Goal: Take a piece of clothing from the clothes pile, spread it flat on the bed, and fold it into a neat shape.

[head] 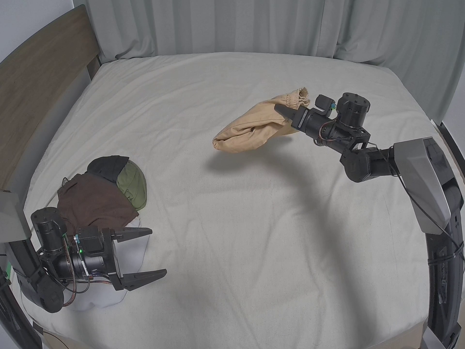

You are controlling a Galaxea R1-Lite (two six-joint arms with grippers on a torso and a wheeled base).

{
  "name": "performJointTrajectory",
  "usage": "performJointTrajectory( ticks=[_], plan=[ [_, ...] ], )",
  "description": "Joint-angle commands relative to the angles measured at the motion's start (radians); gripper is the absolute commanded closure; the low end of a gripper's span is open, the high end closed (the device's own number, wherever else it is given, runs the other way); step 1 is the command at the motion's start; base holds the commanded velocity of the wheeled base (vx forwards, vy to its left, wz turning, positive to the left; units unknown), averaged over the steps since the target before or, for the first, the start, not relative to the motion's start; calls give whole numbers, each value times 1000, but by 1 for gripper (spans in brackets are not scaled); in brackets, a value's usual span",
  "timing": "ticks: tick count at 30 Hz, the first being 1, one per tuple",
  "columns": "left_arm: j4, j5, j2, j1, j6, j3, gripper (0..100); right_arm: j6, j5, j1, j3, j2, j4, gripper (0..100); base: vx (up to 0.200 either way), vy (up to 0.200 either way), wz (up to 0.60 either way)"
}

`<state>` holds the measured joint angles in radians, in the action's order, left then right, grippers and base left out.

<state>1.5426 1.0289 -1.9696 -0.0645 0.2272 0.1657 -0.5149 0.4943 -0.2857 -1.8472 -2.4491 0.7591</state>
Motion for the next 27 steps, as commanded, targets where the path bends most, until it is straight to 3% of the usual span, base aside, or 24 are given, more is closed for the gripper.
performJointTrajectory(
  ticks=[1, 9, 20, 27],
  plan=[
    [1, -1, -2, 0, 0, 0, 0, -4, 1, -1, -1, -34, 6, 100, 0, 0, 0],
    [1, 0, 1, 3, 1, -5, 0, -5, 0, 8, 23, -151, 75, 100, 0, 0, 0],
    [1, 0, 12, 3, 1, -3, 0, 6, -11, 3, 431, -45, 200, 100, 0, 0, 0],
    [1, 0, 12, 2, 1, -3, 0, 18, -14, 2, 568, -59, 292, 100, 0, 0, 0]
  ],
)
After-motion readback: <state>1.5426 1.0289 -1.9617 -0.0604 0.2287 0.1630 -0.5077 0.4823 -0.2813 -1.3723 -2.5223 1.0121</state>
